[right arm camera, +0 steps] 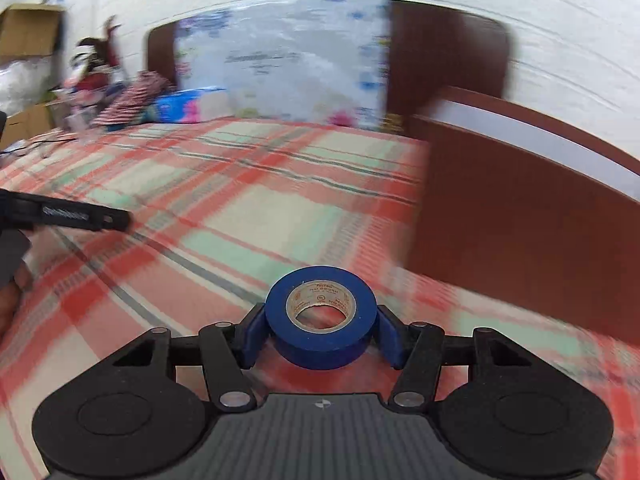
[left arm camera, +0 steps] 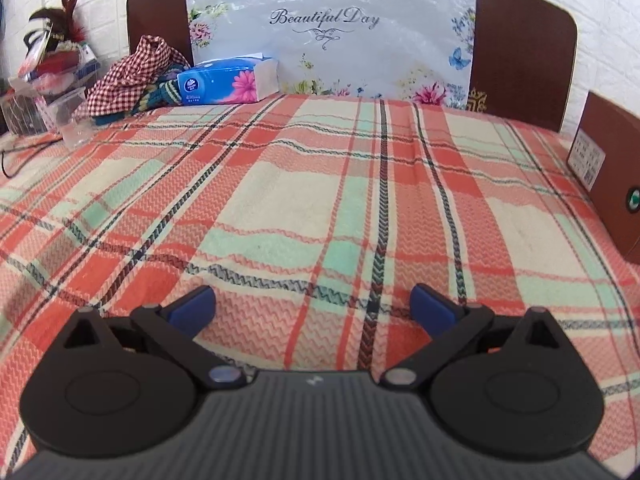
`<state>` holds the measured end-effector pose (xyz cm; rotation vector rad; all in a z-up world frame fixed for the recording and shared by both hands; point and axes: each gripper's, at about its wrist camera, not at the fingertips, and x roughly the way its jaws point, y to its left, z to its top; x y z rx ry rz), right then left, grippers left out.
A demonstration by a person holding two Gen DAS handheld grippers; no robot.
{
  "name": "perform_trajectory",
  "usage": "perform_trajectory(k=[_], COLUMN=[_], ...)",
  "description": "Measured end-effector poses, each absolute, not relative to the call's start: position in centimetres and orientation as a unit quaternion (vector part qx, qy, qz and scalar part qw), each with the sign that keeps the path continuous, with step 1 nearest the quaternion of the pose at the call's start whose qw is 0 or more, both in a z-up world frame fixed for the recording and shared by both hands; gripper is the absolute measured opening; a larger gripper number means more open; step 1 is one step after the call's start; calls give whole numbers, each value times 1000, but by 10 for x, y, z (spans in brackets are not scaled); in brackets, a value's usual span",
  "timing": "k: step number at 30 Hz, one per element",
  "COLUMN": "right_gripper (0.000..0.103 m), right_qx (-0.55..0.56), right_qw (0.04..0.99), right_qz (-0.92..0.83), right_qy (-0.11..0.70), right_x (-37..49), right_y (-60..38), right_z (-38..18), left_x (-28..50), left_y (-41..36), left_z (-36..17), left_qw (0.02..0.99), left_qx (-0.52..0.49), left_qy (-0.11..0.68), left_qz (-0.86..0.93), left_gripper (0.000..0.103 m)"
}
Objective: Organize objects
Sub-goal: 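Close the left gripper on the blue tape while the right gripper releases it, then drop the blue tape into the brown box with the left gripper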
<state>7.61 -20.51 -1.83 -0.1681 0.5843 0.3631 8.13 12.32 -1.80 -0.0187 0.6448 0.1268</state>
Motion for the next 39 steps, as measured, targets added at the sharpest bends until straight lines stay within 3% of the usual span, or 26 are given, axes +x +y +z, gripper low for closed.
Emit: perform_trajectory(k=[5, 8, 11, 14, 18, 26, 29, 30, 31, 39], right_gripper=[54, 61, 62, 62, 62, 62, 62, 55, 54, 54], right_qx=[-34, -11, -25, -37, -31, -36, -37, -37, -38, -50], right_qw=[956, 959, 960, 961, 960, 955, 952, 951, 950, 975], right_qz=[55, 37, 33, 40, 54, 74, 86, 92, 99, 85], right_qy=[287, 281, 277, 273, 273, 286, 292, 293, 293, 198], right_x=[43, 26, 12, 2, 1, 19, 30, 32, 33, 14], right_y=[-297, -328, -336, -338, -347, -348, -344, -342, -340, -324], right_z=[-16, -19, -21, -22, -22, -19, -18, -18, -18, -4], left_x=[78, 77, 80, 81, 80, 80, 77, 76, 76, 74], left_y=[46, -19, -70, -104, -147, -193, -202, -203, -203, -187], left_z=[-10, -5, 3, 17, 23, 20, 18, 17, 18, 68], left_qw=[940, 925, 902, 876, 844, 833, 836, 839, 839, 866], left_qx=[23, 42, 43, 8, -11, 19, 39, 43, 46, 32], left_qy=[340, 365, 400, 430, 466, 477, 467, 461, 457, 400], left_qz=[-28, -101, -155, -218, -266, -279, -284, -286, -290, -299], left_gripper=[103, 103, 101, 93, 72, 61, 42, 35, 26, 23])
